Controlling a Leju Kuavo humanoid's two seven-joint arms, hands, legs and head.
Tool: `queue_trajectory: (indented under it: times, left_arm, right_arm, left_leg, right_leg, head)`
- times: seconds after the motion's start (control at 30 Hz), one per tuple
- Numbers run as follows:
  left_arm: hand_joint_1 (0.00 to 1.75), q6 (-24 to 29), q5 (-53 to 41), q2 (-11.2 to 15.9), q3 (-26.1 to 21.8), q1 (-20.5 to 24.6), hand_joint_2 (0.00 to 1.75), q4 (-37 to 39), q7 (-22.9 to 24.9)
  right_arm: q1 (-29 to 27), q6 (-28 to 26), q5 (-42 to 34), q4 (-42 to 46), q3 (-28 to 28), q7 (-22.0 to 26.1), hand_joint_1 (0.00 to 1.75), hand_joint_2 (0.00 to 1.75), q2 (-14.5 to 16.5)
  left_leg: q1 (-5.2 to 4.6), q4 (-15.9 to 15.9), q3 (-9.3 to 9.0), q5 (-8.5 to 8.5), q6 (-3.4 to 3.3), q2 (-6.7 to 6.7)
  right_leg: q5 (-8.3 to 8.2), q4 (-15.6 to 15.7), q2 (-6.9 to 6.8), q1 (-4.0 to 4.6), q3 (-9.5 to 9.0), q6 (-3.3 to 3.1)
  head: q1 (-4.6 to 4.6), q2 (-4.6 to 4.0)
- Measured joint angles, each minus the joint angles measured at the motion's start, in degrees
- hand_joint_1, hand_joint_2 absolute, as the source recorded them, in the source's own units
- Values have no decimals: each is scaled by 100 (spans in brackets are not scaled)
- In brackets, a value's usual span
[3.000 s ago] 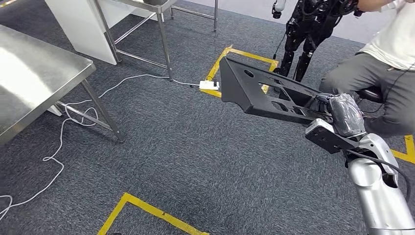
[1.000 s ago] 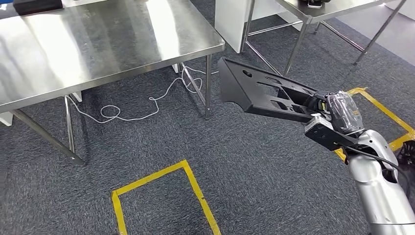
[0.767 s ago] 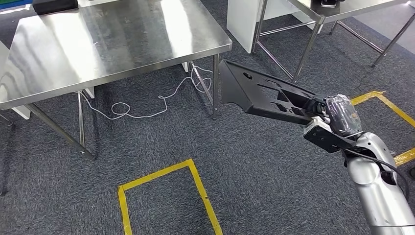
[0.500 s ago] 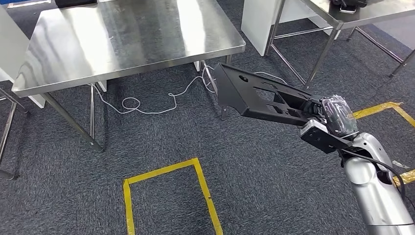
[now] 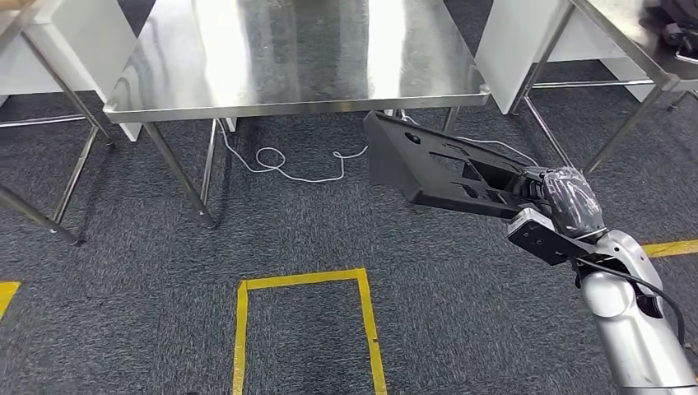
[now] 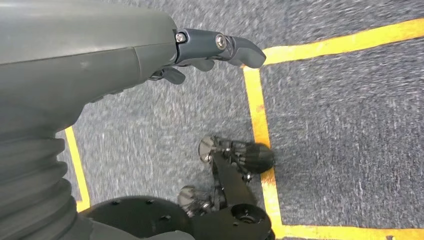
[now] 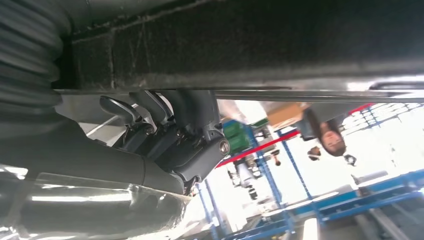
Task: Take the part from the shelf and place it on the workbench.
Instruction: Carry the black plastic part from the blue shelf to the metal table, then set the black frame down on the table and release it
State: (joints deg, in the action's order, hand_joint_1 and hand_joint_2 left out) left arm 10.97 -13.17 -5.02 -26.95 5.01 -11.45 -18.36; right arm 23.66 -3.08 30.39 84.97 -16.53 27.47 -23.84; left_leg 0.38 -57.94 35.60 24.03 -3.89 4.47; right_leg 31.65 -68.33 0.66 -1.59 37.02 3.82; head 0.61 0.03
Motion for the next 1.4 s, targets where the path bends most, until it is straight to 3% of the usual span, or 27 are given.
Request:
queue_trajectory:
  times: [0.03,0.1,0.13,0.2,0.27,0.33,0.4,0.43,0.47,0.53,0.6,0.67,0.7,0.8,0.87,0.9,0.97,1.03,1.07,1.1,1.17,1.23,1.3,1.37,1.4]
  left_arm:
    - [0,0,-1,-2,-1,2,175,0,0]
    - [0,1,-3,-4,-7,5,175,0,0]
    - [0,-4,-3,-3,-16,2,175,0,2]
    - [0,-20,-3,1,-43,-16,175,1,16]
    - [0,-28,-3,7,-61,-18,175,1,31]
    - [0,-22,-6,6,-66,-2,175,1,33]
    - [0,-9,-10,0,-75,3,175,2,34]
    - [0,-2,-12,-3,-79,1,175,2,36]
    - [0,2,-12,-3,-83,-1,175,1,33]
    - [0,-15,-9,1,-89,0,175,0,9]
    - [0,-65,-1,2,-98,3,175,0,-37]
    - [0,-138,3,-9,-103,3,175,0,-100]
    - [0,-171,3,-16,-105,3,175,0,-131]
    - [0,-233,2,-17,-116,9,175,0,-185]
    - [0,-243,-4,-25,-125,13,175,0,-192]
    - [0,-242,-11,-32,-128,16,175,0,-192]
    - [0,-228,-21,-45,-135,27,175,0,-190]
    - [0,-209,-32,-49,-138,32,175,0,-174]
    - [0,-202,-37,-52,-139,27,175,0,-162]
    - [0,-201,-42,-56,-139,21,175,0,-148]
    - [0,-202,-46,-60,-141,10,175,1,-133]
    - [0,-204,-48,-58,-145,13,175,1,-131]
    - [0,-205,-49,-57,-146,14,175,0,-134]
    - [0,-204,-51,-54,-146,15,175,-1,-139]
    - [0,-204,-53,-53,-146,21,175,-2,-141]
  right_arm:
    - [1,0,1,-1,3,1,175,175,0]
    - [-1,-1,3,-1,6,2,175,175,3]
    - [-3,-2,5,-1,6,3,175,175,12]
    - [5,-1,13,-1,3,10,175,175,40]
    - [37,3,25,-2,-2,20,175,175,73]
    - [66,4,45,-11,-5,26,175,175,98]
    - [85,3,70,-28,-11,30,175,175,121]
    - [92,0,81,-35,-14,32,175,175,135]
    - [105,-9,97,-41,-16,32,175,175,152]
    - [145,-57,137,-46,-17,30,175,175,184]
    - [196,-134,183,-54,-16,25,175,175,207]
    - [217,-185,223,-67,-17,23,175,175,217]
    - [217,-196,241,-74,-20,23,175,175,222]
    - [220,-209,275,-89,-30,27,175,175,232]
    - [228,-215,279,-99,-37,30,175,175,236]
    - [234,-220,279,-106,-38,32,175,175,234]
    - [239,-227,279,-123,-42,33,175,175,231]
    - [229,-231,281,-148,-46,32,175,175,223]
    - [221,-232,285,-163,-49,32,175,175,220]
    - [216,-233,288,-176,-50,32,175,175,220]
    - [214,-238,293,-198,-52,34,175,175,219]
    - [219,-252,296,-222,-62,36,175,175,219]
    - [206,-264,302,-238,-70,35,175,175,219]
    - [202,-268,307,-238,-70,35,175,175,218]
    - [214,-269,307,-238,-69,36,175,175,218]
  left_leg:
    - [0,-14,4,3,35,83]
    - [-14,-36,47,-1,117,225]
    - [-19,-39,76,-15,158,291]
    - [-8,-48,123,-29,219,338]
    - [-14,-297,246,122,269,62]
    - [-11,-977,575,472,311,-287]
    - [14,-1645,918,710,330,-390]
    - [21,-1736,970,694,330,-403]
    - [23,-1548,875,555,314,-413]
    - [9,-758,450,214,248,-446]
    - [-18,-189,141,51,215,-486]
    - [-44,-94,95,43,257,-500]
    - [-63,-97,98,53,254,-499]
    - [-100,-63,116,122,96,-480]
    - [-76,5,19,170,10,-442]
    - [-67,24,-47,209,-27,-425]
    - [-57,37,-158,250,-76,-395]
    - [-46,31,-225,288,-83,-363]
    - [-38,26,-267,310,-65,-345]
    - [-27,22,-323,341,-37,-326]
    - [-12,14,-435,429,48,-291]
    - [-22,12,-495,524,140,-267]
    - [-30,-9,-525,577,206,-260]
    - [-14,-205,-465,543,251,-293]
    - [-4,-444,-329,503,273,-325]
  right_leg:
    - [-185,426,143,-44,-178,60]
    - [-384,923,346,-82,-389,51]
    - [-399,972,363,-73,-408,5]
    - [-418,973,224,-73,-422,-90]
    - [-423,982,89,-88,-444,-192]
    - [-409,984,-55,-52,-453,-282]
    - [-393,984,-189,-9,-458,-317]
    - [-387,983,-240,5,-462,-325]
    - [-381,983,-285,17,-470,-331]
    - [-367,983,-349,39,-485,-333]
    - [-346,976,-383,90,-477,-322]
    - [-331,963,-392,142,-459,-314]
    - [-333,974,-396,121,-460,-296]
    - [-399,993,-402,58,-521,-163]
    - [-399,835,-347,62,-473,-107]
    - [-324,665,-290,47,-384,-118]
    - [-55,9,-160,19,-14,-156]
    - [126,-610,-102,3,406,-132]
    - [80,-651,-93,-7,490,-80]
    - [-61,-449,-89,-23,449,-12]
    - [-494,342,-89,-71,171,120]
    - [-676,868,-90,-56,-32,57]
    - [-627,944,-85,-33,-103,-117]
    - [-594,955,-79,-65,-202,-215]
    - [-560,965,-80,-74,-272,-260]
  head:
    - [-10,1]
    - [-17,1]
    - [-15,1]
    - [-2,1]
    - [23,1]
    - [48,1]
    - [47,0]
    - [47,1]
    - [48,1]
    - [47,1]
    - [44,1]
    - [41,0]
    - [46,-1]
    - [56,0]
    - [41,-1]
    - [32,-1]
    - [-15,-3]
    - [-39,-2]
    - [-41,-1]
    - [-41,-1]
    - [-52,-1]
    - [-64,-1]
    - [-59,-1]
    - [-47,-1]
    - [-39,-1]
